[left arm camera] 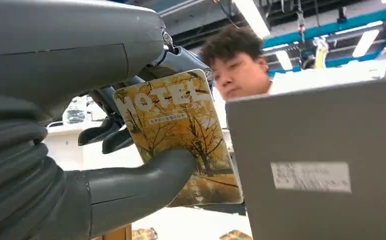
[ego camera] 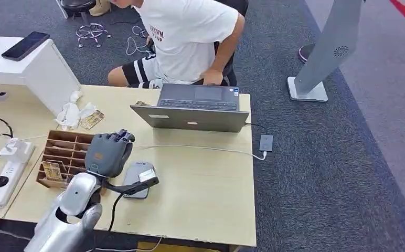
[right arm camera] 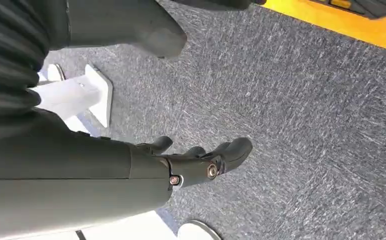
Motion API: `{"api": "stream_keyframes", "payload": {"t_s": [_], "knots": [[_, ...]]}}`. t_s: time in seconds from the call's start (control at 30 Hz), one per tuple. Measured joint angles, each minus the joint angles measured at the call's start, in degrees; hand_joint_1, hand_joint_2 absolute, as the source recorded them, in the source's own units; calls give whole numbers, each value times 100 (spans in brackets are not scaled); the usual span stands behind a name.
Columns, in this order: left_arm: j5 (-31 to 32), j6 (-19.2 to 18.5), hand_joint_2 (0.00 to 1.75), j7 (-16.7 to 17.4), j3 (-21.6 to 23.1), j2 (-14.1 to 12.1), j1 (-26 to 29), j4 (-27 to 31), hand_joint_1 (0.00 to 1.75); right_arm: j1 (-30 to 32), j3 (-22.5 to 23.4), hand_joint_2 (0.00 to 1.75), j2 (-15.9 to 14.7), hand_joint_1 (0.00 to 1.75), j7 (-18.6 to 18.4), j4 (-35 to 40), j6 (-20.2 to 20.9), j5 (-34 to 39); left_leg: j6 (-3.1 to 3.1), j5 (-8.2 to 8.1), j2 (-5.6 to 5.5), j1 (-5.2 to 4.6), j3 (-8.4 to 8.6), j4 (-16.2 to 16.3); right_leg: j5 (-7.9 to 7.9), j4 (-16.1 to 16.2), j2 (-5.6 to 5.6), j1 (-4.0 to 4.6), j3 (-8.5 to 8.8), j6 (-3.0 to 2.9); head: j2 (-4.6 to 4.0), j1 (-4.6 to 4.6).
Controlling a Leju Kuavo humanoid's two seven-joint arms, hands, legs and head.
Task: Pass the card to the sensor for recognition and then transmit it.
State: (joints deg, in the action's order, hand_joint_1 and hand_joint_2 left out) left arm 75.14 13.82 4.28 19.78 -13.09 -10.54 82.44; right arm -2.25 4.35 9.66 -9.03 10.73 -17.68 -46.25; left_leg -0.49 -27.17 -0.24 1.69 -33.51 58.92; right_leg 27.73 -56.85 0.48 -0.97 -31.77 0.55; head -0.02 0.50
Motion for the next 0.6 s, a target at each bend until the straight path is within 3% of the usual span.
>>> {"api": "stream_keyframes", "payload": {"t_s": [0.23,0.6], "knots": [[2,-57,175,37,166,-9,16,0,175,7,0,175,0,0,-13,0,0,0,0,0,0,0,0,0,0,0,0,0,0,0,2,0],[-151,-1058,175,133,461,-236,22,-256,175,22,0,175,15,0,-24,0,-33,-26,0,0,0,0,0,0,0,-1,0,1,-1,0,2,2]]}}
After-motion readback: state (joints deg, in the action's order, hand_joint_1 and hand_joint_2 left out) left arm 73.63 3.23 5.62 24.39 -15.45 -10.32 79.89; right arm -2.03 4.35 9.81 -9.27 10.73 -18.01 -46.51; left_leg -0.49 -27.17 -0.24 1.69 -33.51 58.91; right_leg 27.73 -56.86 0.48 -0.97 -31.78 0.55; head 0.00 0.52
